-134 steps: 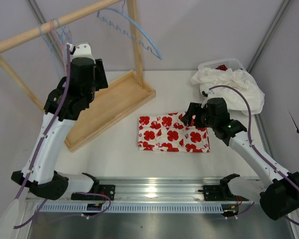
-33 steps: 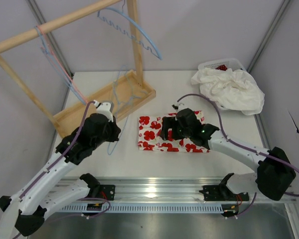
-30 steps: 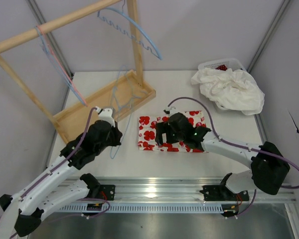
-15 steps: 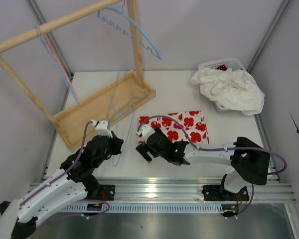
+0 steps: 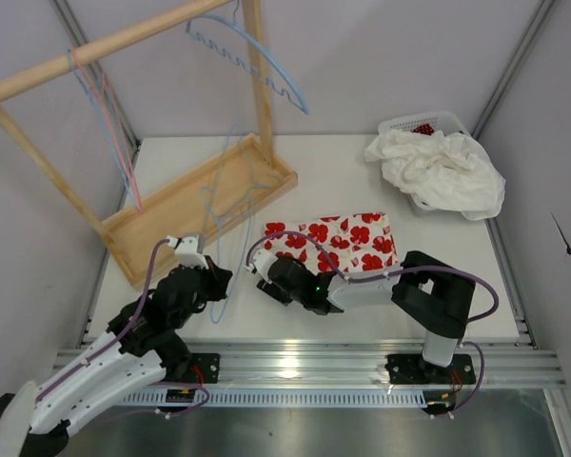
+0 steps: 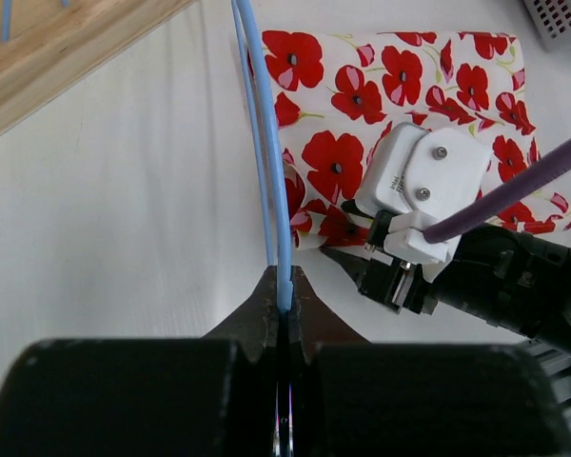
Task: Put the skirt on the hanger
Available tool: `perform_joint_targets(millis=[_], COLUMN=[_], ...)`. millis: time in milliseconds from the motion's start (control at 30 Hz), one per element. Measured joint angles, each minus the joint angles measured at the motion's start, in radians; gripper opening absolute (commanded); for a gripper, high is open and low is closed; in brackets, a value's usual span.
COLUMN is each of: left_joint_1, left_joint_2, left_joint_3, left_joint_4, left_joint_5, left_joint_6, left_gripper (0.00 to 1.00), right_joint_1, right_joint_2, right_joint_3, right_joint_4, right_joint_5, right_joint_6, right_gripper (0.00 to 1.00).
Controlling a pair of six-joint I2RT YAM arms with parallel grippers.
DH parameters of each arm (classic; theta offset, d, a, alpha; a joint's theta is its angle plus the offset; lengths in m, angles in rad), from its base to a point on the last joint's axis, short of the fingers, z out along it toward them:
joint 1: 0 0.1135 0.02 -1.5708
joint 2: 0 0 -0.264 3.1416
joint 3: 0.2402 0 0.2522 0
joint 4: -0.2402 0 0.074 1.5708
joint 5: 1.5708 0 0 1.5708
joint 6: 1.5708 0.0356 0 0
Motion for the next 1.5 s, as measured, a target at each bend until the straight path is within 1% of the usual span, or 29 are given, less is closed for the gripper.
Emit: perform_joint_targets(millis=[33, 67, 100, 233, 333, 467, 700, 767, 900, 1067, 1300, 1400, 1500], left_joint_1=[0.0, 0.0, 0.0, 0.0, -0.008, -0.038, -0.129, -0.159, -0.208, -0.241, -0.26, -0.272, -0.286], left_joint_2=[0.0, 0.0, 0.001, 0.03, 0.081, 0.151, 0.309, 0.365, 0.492, 0.567, 0.561, 0.547, 0.542], left_joint_3=[0.0, 0.0, 0.0, 0.0, 0.0, 0.0, -0.008, -0.013, -0.019, -0.019, -0.019, -0.019, -0.019], left_joint_4=[-0.002, -0.003, -0.003, -0.004, 0.006, 0.043, 0.186, 0.23, 0.319, 0.354, 0.389, 0.409, 0.421], left_joint_5=[-0.001, -0.001, -0.002, -0.01, -0.011, -0.019, -0.068, -0.08, -0.113, -0.153, -0.151, -0.14, -0.132], left_joint_6=[0.0, 0.0, 0.0, 0.0, 0.002, 0.005, 0.004, 0.0, -0.028, -0.077, -0.129, -0.152, -0.17], left_gripper=[0.0, 0.0, 0.0, 0.0, 0.0, 0.0, 0.0, 0.0, 0.0, 0.0, 0.0, 0.0, 0.0], right_joint_1=[-0.005, -0.012, -0.019, -0.044, -0.062, -0.116, -0.247, -0.257, -0.257, -0.257, -0.249, -0.245, -0.225], right_joint_2=[0.007, 0.013, 0.017, 0.008, -0.056, -0.227, -0.492, -0.521, -0.549, -0.6, -0.615, -0.582, -0.51], right_joint_3=[0.003, 0.004, 0.005, -0.011, -0.085, -0.23, -0.412, -0.426, -0.438, -0.467, -0.472, -0.471, -0.457], right_joint_4=[0.006, 0.012, 0.016, 0.031, 0.053, 0.076, 0.187, 0.197, 0.229, 0.259, 0.311, 0.361, 0.399], right_joint_5=[-0.011, -0.025, -0.037, -0.063, -0.079, -0.112, -0.206, -0.223, -0.273, -0.301, -0.308, -0.306, -0.301], right_joint_6=[-0.007, -0.008, -0.01, 0.011, 0.047, 0.116, 0.244, 0.26, 0.292, 0.331, 0.36, 0.381, 0.39], right_gripper=[0.4, 0.28, 0.1, 0.03, 0.01, 0.01, 0.01, 0.0, 0.0, 0.0, 0.0, 0.0, 0.0])
